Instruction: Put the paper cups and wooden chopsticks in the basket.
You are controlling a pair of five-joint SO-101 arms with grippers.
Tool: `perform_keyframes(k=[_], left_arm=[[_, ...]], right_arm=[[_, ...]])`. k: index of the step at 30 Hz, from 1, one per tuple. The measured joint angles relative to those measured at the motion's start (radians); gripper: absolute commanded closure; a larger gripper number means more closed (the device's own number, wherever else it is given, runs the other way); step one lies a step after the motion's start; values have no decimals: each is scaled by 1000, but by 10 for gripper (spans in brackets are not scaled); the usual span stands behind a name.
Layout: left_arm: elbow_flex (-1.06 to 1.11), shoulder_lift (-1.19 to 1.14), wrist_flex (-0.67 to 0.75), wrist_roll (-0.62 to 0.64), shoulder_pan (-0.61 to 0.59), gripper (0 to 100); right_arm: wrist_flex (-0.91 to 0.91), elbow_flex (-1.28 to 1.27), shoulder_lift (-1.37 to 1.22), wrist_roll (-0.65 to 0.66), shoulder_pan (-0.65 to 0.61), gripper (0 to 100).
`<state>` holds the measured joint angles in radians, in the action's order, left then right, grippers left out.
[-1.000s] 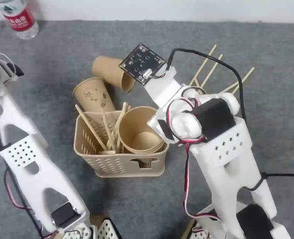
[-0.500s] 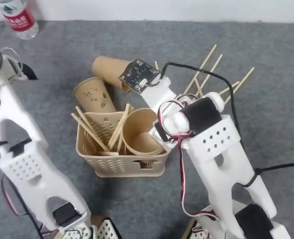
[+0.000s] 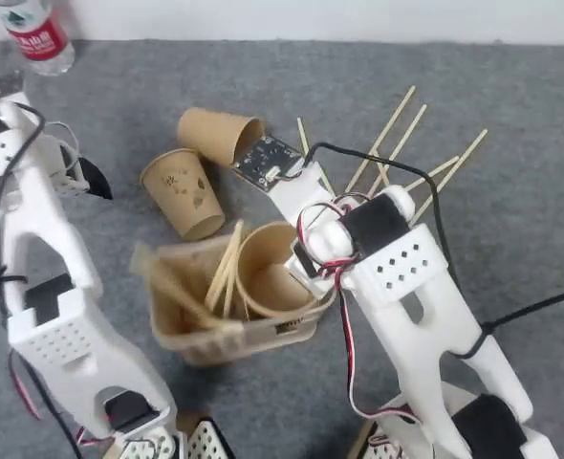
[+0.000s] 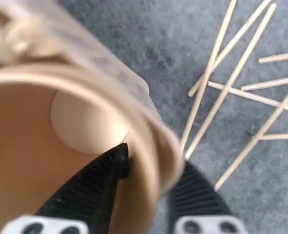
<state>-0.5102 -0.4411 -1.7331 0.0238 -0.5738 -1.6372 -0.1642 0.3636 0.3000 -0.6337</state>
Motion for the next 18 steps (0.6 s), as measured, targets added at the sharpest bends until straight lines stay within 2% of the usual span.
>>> perform_keyframes(k=[7,18], left_arm=[[2,38,2,-60,15,731],[2,38,120,-68,26,731]], right_arm=[[0,-6,8,25,26,991],[-104,107,5,149,288,991]])
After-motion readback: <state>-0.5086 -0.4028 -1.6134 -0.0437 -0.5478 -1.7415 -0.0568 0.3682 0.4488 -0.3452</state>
